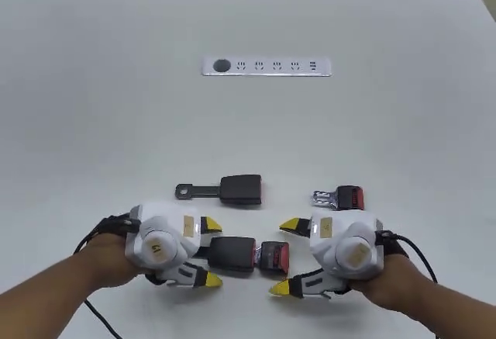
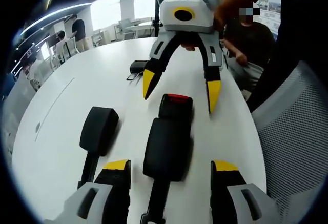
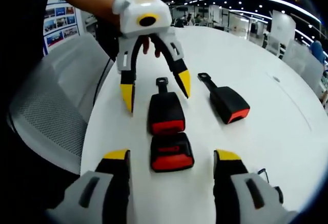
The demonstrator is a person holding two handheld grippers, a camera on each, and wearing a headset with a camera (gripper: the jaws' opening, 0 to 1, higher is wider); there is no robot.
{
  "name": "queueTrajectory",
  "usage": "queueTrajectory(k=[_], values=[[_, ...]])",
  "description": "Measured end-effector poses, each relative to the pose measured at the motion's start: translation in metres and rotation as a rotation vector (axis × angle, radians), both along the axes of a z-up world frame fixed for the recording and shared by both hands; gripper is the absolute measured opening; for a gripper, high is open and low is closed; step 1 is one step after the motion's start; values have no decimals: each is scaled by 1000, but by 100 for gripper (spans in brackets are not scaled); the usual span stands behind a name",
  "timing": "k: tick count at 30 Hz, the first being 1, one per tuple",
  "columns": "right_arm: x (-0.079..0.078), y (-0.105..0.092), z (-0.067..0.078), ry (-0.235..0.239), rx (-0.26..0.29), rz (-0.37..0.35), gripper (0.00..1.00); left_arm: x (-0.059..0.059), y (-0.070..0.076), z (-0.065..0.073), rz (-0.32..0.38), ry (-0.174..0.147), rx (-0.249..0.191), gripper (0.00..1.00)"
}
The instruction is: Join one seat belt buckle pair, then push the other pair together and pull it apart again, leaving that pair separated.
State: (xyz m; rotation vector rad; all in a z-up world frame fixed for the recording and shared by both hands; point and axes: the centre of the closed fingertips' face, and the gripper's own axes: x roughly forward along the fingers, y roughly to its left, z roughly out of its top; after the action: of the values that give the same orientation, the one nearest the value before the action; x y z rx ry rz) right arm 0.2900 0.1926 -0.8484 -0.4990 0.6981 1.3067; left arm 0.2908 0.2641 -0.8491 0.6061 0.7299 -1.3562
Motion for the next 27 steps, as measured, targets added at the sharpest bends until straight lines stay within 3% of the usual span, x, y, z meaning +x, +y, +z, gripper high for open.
queueTrajectory(k=[3,8,11,16,27], values=[[2,-6,7,-1,17,-26,67,5,1,13,55,-14,-46,72],[15,-21,20,-16,45,-81,71,17,8,31,110,-39,-82,73],[24,-34,23,-21,34,-99,75,27,9,42,139,-50,-105,73],[45,-59,33,-33,43,-150,75,44,11,51,158,-68,-115,71],[83,-104,36,-38,11,-191,75,84,17,57,147,-95,-98,70]])
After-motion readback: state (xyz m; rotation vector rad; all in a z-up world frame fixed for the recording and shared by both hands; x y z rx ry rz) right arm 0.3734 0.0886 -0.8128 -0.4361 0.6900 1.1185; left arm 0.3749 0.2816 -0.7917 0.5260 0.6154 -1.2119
